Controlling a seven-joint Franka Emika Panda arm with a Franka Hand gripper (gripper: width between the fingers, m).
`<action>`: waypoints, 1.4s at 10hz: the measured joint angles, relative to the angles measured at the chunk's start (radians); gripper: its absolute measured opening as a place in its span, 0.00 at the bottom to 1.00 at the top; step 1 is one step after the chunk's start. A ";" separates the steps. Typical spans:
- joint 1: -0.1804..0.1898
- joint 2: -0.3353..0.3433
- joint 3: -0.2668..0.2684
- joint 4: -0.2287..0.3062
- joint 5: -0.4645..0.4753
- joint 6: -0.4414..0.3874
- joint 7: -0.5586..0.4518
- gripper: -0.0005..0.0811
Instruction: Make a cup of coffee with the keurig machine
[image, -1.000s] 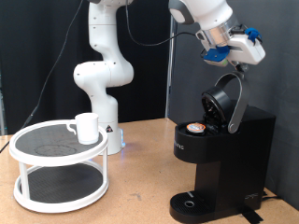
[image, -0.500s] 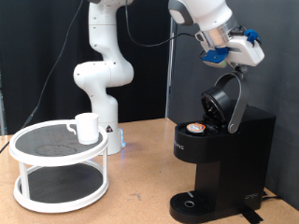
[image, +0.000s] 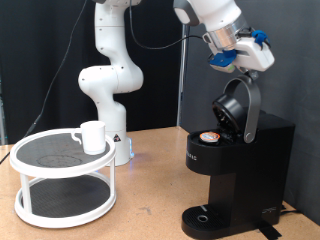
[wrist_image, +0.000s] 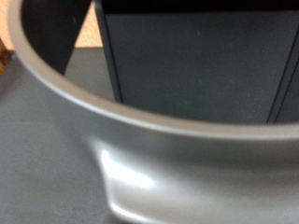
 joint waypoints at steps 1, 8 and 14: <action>-0.009 -0.003 -0.006 0.000 -0.013 -0.008 0.002 0.01; -0.048 -0.010 -0.038 0.000 -0.078 -0.081 -0.016 0.01; -0.075 -0.007 -0.054 -0.010 -0.197 -0.118 0.009 0.01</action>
